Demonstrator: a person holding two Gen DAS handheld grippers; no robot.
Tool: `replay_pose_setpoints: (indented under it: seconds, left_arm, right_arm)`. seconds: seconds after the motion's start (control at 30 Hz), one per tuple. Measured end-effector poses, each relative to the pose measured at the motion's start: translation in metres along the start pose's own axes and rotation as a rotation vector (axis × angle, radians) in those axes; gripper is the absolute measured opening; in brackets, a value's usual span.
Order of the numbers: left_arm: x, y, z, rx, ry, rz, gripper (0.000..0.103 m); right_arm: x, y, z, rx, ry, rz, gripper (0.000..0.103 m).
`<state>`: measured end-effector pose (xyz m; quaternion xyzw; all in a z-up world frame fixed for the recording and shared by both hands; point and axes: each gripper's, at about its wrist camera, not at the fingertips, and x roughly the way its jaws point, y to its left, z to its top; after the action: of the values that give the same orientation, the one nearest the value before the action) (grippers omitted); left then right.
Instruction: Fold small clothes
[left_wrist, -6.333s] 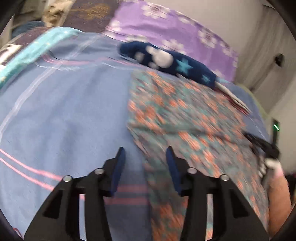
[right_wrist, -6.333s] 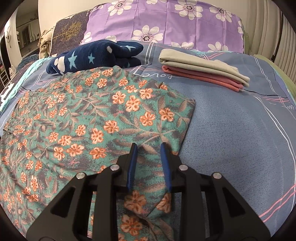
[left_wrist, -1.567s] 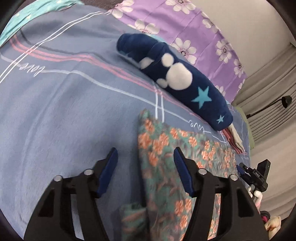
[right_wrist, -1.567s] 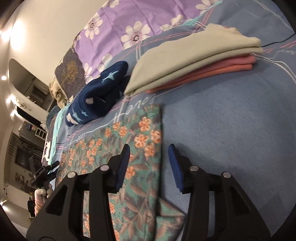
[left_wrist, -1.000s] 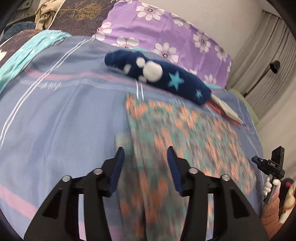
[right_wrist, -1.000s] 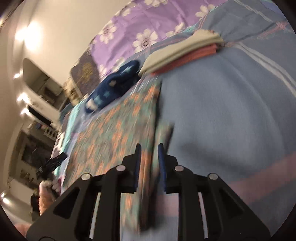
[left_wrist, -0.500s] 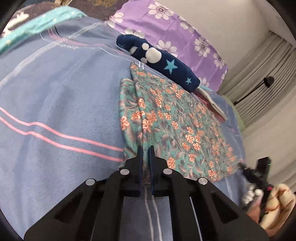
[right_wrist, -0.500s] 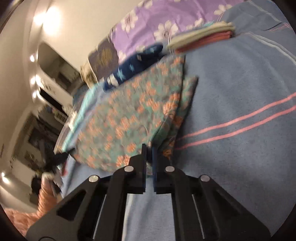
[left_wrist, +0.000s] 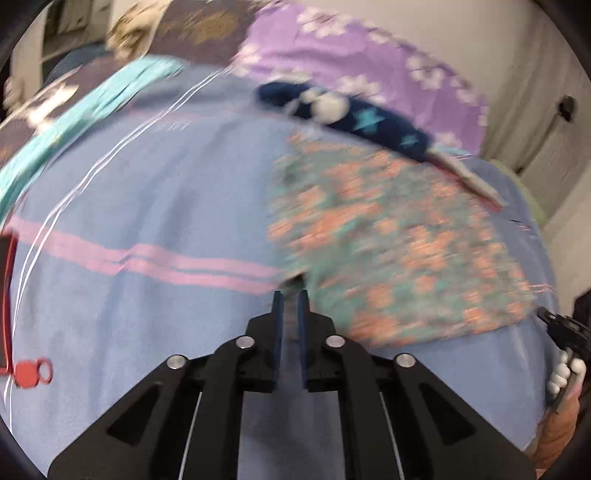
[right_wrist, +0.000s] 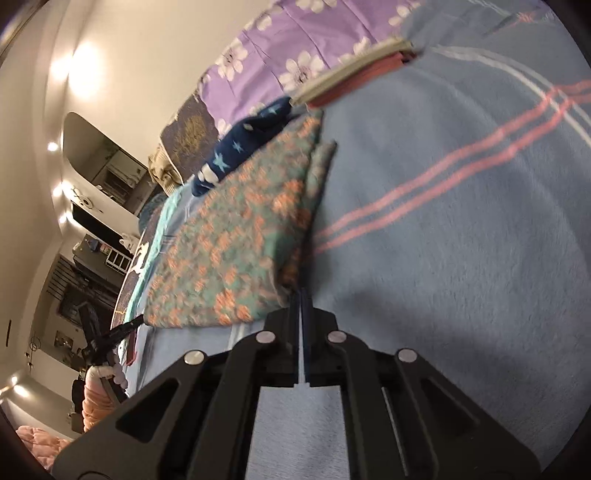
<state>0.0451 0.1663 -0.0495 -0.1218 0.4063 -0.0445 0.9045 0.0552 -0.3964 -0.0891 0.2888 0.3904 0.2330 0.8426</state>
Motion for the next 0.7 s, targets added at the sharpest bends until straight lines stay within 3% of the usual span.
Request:
replay_pose_setpoints:
  seconds: [0.1,0.2,0.23,0.4,0.5,0.57,0.63,0.7]
  left_arm:
    - [0.002,-0.058,0.008,0.097,-0.004,-0.129,0.025]
    - [0.025,-0.128,0.001,0.221,0.072,-0.257,0.037]
    - [0.035,-0.149,-0.003,0.256,0.105,-0.296,0.037]
    - [0.072,-0.233,-0.024,0.371,0.213,-0.405,0.037]
    - [0.08,-0.256,-0.032,0.41,0.238,-0.41,0.037]
    - [0.082,-0.265,-0.035,0.422,0.245,-0.411,0.038]
    - [0.083,-0.271,-0.037,0.43,0.248,-0.406,0.043]
    - [0.082,-0.277,-0.036,0.434,0.247,-0.392,0.044]
  right_arm:
    - [0.006,0.006,0.009,-0.025,0.011,0.015,0.008]
    - [0.016,0.009,0.013,-0.04,0.036,0.04,0.035]
    - [0.02,0.01,0.015,-0.049,0.046,0.053,0.036]
    - [0.038,0.005,0.025,-0.006,0.094,0.188,0.036]
    - [0.046,0.0,0.03,0.032,0.128,0.311,0.025]
    - [0.046,-0.002,0.028,0.032,0.137,0.384,0.024]
    - [0.043,-0.004,0.025,0.013,0.145,0.394,0.023]
    - [0.043,-0.006,0.024,0.012,0.159,0.334,0.023]
